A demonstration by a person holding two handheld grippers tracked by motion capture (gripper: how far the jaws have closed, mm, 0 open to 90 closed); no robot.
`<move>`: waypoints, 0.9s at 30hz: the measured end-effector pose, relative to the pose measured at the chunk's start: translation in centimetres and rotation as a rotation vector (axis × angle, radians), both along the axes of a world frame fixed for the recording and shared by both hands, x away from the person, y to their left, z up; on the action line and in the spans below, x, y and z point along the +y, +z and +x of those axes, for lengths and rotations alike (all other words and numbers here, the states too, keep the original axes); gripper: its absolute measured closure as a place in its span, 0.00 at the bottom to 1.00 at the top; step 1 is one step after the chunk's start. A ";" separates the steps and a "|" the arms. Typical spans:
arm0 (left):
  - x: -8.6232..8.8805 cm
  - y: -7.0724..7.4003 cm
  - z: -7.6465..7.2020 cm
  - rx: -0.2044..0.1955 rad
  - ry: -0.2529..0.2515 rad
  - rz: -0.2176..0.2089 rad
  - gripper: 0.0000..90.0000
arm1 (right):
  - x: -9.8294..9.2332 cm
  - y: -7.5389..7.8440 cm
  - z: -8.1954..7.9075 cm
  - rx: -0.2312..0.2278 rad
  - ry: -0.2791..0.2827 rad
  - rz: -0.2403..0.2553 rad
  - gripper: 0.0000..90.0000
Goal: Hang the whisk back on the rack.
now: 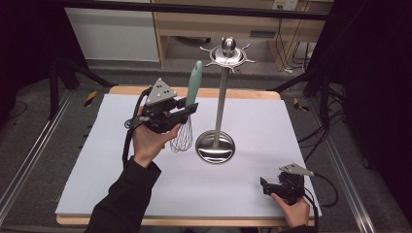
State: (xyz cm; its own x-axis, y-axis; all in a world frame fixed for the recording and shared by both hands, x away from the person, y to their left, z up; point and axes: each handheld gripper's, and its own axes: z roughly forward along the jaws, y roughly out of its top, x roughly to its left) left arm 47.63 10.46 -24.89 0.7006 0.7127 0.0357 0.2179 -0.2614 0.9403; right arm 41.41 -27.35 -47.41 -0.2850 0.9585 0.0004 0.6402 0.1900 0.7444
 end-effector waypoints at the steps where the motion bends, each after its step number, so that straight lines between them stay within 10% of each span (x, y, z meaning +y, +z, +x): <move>1: -0.1 0.0 0.0 0.001 -0.001 0.003 0.77 | 0.0 0.0 0.0 0.000 0.001 0.001 0.09; 27: -1.9 0.6 1.4 0.025 0.010 0.062 0.77 | 0.0 0.1 0.0 0.001 0.005 0.003 0.09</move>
State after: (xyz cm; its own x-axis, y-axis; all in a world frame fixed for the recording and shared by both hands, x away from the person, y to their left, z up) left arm 49.04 8.60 -24.32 0.6950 0.7163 0.0625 0.2442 -0.3169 0.9165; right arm 41.38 -27.38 -47.35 -0.2902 0.9570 0.0039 0.6397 0.1910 0.7446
